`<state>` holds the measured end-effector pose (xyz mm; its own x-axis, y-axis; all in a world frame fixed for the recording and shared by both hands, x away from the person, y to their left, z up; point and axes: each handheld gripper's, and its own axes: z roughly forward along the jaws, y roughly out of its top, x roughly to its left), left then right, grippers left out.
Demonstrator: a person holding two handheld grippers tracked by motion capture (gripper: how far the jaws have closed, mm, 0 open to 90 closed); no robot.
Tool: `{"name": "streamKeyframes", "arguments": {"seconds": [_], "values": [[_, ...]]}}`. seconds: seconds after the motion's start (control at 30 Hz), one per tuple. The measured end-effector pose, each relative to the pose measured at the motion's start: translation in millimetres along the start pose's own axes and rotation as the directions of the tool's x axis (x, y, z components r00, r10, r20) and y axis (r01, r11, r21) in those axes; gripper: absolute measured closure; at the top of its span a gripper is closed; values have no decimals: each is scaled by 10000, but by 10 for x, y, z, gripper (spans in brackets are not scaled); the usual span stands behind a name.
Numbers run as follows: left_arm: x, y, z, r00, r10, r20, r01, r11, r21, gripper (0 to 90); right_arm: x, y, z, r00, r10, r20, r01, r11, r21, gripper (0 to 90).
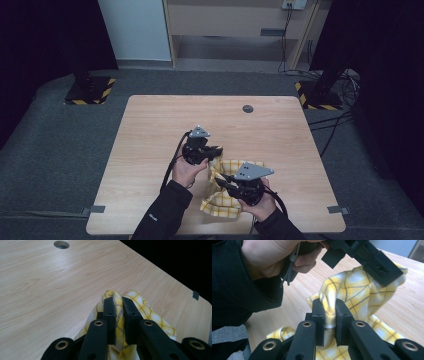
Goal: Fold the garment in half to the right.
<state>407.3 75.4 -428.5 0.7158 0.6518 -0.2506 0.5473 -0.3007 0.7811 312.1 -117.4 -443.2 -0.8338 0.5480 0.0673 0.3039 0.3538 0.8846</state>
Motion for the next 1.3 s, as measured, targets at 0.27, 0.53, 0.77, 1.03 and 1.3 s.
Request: {"name": "streamKeyframes", "arguments": {"seconds": [0.27, 0.53, 0.77, 1.03, 1.3], "values": [[-84, 51, 148, 9996, 288, 66, -289, 9993, 237, 818, -94, -103, -104, 9992, 295, 254, -298, 9995, 108, 808], [-185, 108, 295, 9987, 466, 200, -473, 9982, 380, 817, -172, -183, -231, 9977, 502, 446, -507, 9986, 111, 806], [-239, 127, 423, 9981, 532, 295, -547, 9971, 529, 816, -251, -279, -322, 9956, 706, 613, -718, 9973, 176, 805], [-334, 171, 560, 9964, 741, 400, -769, 9943, 737, 814, -325, -400, -417, 9919, 1062, 690, -1079, 9939, 208, 804], [-412, 182, 749, 9954, 838, 469, -883, 9907, 1036, 814, -385, -521, -486, 9877, 1303, 866, -1328, 9908, 242, 800]]}}
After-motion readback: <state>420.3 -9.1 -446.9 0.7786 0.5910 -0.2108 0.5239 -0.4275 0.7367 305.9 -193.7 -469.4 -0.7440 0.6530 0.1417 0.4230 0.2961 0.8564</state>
